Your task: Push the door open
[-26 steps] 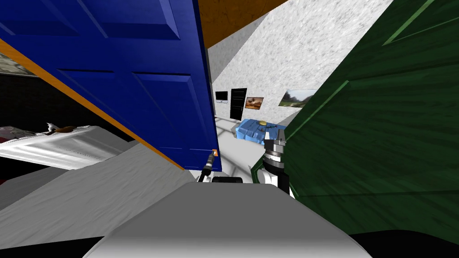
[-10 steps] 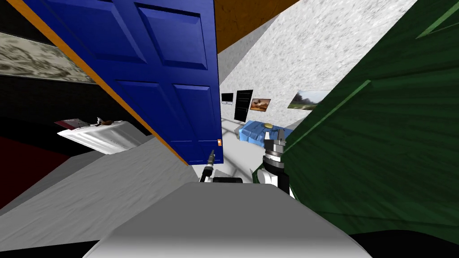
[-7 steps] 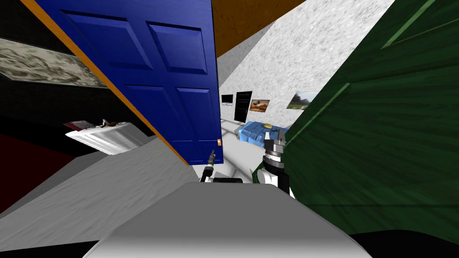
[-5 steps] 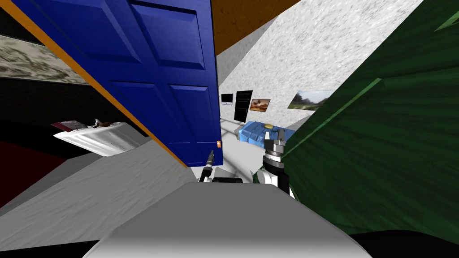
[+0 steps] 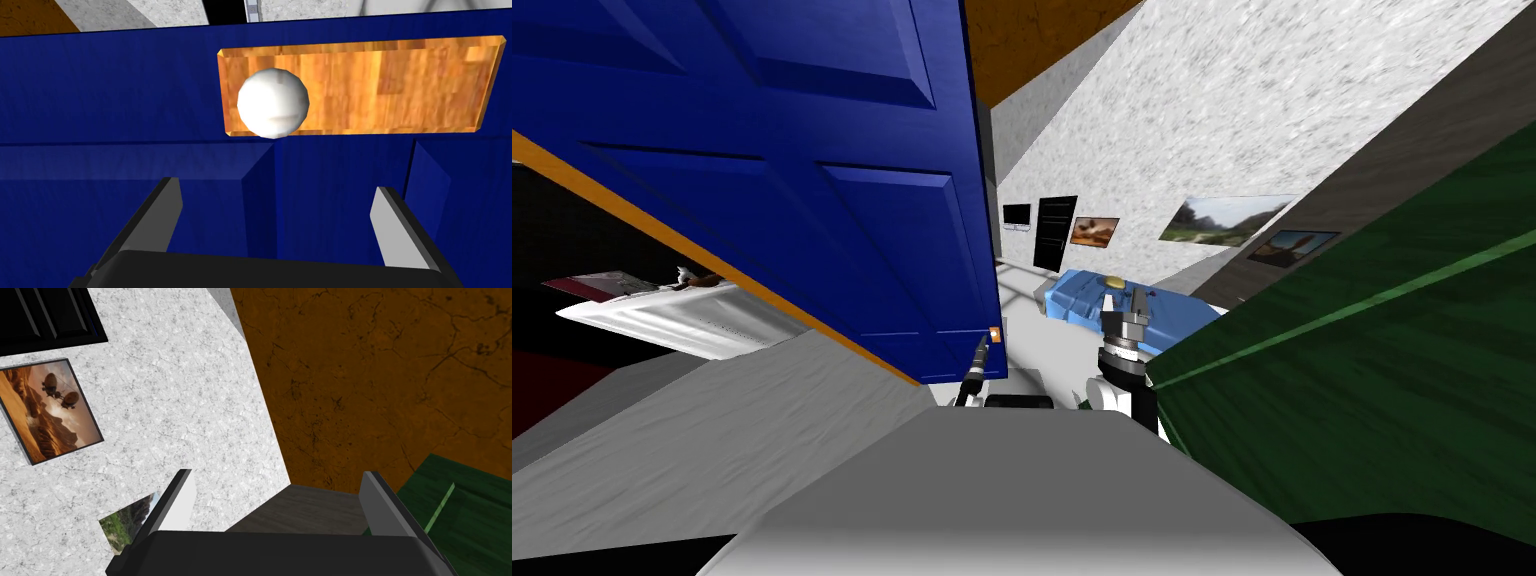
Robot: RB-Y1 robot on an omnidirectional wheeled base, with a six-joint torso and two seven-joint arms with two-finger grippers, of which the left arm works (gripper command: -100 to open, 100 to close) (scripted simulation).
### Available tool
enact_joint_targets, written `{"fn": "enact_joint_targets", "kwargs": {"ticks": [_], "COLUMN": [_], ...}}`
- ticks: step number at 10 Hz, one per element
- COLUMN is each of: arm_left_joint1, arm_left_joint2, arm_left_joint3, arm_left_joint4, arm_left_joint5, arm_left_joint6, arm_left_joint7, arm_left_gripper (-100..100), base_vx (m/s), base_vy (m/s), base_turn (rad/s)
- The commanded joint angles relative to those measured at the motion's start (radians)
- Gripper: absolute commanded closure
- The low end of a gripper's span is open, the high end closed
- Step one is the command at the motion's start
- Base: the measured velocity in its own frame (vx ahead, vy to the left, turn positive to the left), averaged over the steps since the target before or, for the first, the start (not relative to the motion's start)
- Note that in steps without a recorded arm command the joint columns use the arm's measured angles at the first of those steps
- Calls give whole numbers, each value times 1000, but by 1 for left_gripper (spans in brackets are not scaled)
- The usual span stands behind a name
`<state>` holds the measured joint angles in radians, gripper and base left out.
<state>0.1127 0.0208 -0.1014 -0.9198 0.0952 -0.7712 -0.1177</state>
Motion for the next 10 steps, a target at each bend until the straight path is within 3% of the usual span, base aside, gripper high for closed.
{"fn": "enact_joint_targets", "kwargs": {"ticks": [1, 3, 4, 5, 10], "arm_left_joint1": [-1, -2, 0, 0, 0], "arm_left_joint2": [-13, -37, -27, -27, -27], "arm_left_joint3": [3, 7, 5, 5, 5], "arm_left_joint4": [4, 9, 5, 5, 5], "arm_left_joint5": [1, 3, 2, 2, 2], "arm_left_joint6": [-7, -13, -11, -11, -11], "arm_left_joint7": [0, 0, 1, 1, 1], "arm_left_gripper": [-100, -100, -100, 100, 100], "base_vx": [201, 196, 72, -16, -12], "base_vy": [-32, -21, -16, 1, 2], "base_turn": [-28, -19, 19, -13, -3]}}
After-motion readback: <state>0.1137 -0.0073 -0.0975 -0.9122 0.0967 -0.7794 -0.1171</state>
